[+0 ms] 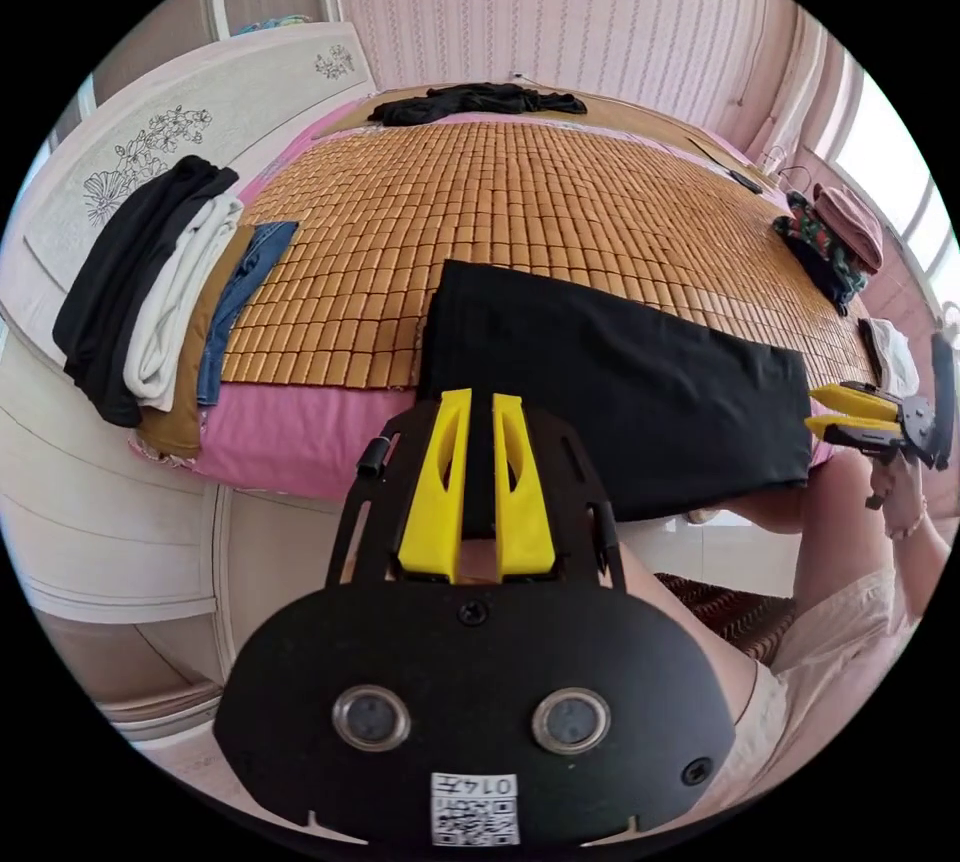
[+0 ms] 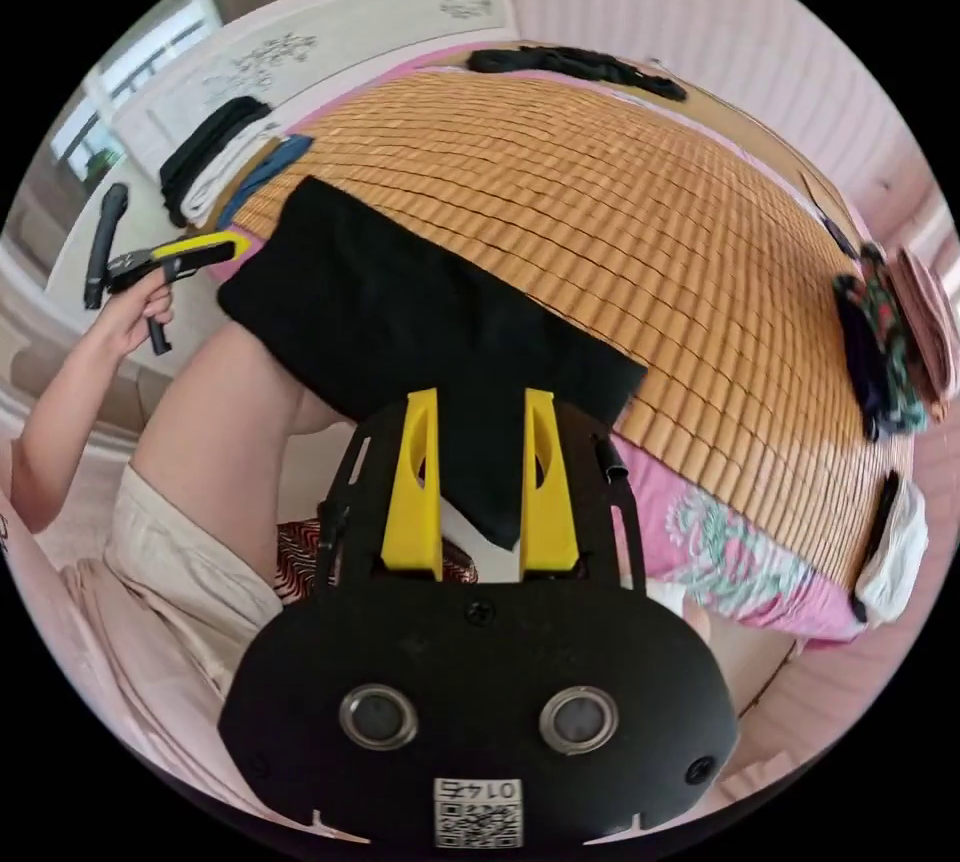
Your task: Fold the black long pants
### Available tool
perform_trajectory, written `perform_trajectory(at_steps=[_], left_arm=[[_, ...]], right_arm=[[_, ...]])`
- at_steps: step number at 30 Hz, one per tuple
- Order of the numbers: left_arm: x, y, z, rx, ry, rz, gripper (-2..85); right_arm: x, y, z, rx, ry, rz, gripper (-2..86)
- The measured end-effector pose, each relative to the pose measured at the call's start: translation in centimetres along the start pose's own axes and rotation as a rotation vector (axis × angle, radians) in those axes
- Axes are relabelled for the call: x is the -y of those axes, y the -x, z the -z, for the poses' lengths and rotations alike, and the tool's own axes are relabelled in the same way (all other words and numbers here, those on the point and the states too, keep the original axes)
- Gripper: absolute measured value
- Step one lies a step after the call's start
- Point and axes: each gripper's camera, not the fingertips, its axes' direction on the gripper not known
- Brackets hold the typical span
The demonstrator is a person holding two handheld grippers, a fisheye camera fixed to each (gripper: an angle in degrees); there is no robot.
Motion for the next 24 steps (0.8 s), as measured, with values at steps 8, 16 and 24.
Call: perform_trajectory(at_steps=[8, 16, 24], left_arm=[[2.7, -0.3, -3.4, 0.023, 0.01, -0.006, 8.3], [2.0, 6.0, -7.0, -0.021, 0.071, 0.158, 6.4], [4.6, 3.4, -9.7, -0.198, 0.021, 0.135, 5.0]], right_arm=[[-4.1, -12.4, -0.8, 0.312, 0.153, -0.524, 12.2], [0.8, -12.9, 1.4, 0.327, 0.172, -0.341, 3.6], [6.7, -20.2, 10.2, 0.308, 0.015, -0.318, 3.4]])
